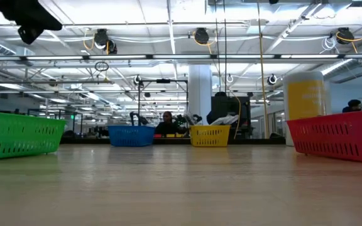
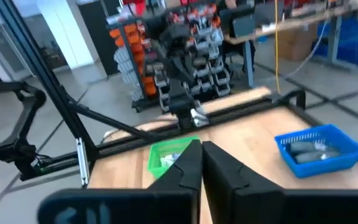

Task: Pick & Place Travel size toiletries
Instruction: Return to Home Position

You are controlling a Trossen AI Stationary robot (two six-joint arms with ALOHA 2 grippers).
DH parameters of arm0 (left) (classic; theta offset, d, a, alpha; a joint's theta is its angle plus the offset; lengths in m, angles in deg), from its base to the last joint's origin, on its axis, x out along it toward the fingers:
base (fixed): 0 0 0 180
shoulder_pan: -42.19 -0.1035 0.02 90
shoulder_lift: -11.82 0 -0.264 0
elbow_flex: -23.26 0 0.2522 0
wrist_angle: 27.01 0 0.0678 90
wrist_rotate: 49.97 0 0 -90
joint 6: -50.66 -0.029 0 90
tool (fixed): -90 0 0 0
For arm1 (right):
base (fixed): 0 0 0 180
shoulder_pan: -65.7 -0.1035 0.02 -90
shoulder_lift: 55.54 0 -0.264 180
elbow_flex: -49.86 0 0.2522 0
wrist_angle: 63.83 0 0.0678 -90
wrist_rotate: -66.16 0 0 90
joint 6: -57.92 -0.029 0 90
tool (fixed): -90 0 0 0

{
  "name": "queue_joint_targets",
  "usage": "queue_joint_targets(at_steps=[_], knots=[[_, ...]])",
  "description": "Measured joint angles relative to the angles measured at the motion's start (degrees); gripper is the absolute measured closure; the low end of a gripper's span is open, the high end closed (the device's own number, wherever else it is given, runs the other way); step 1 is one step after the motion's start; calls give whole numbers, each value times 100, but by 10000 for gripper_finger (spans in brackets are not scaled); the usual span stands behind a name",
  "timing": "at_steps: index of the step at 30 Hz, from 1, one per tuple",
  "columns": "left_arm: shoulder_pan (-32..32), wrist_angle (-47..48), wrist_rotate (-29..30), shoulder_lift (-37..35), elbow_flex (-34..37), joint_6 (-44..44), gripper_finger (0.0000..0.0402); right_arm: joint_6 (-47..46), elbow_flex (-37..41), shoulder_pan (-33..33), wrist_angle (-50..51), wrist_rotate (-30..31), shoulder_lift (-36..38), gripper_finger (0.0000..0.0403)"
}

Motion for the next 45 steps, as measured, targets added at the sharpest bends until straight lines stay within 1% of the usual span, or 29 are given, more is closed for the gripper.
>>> queue_joint_targets(at_steps=[3,6,12,16,20,23,25,27,32,38,43,45], knots=[[3,-568,-2,-465,480,-10,398,169,304,0,-16,0,470,396],[26,-1156,-150,-838,906,-101,398,187,1022,-2,-367,15,1108,398],[63,-2099,-208,-1323,1445,-432,398,53,3101,0,-2222,26,2565,401],[63,-2590,-216,-1507,1767,-784,398,1,4281,-1,-3518,65,3296,402],[63,-2712,-220,-1645,2082,-713,400,-23,5170,-2,-4417,290,3796,402],[63,-2712,-268,-1759,2304,-475,397,-55,5584,-2,-4870,322,4083,402],[63,-2706,-286,-1827,2410,-394,399,-104,5725,-2,-4895,326,4280,402],[63,-2710,-286,-1930,2483,-353,400,-77,5717,-2,-4582,321,4402,402],[63,-2743,-284,-2143,2671,-498,400,679,5723,-1,-4301,304,4795,402],[63,-2826,-286,-2142,2967,-546,399,831,5733,-2,-3437,342,5399,402],[63,-3428,-286,-2142,3436,-463,397,867,5734,-2,-2966,575,5374,402],[63,-3732,-314,-2142,3618,-463,400,734,5736,-2,-2741,612,5363,402]])
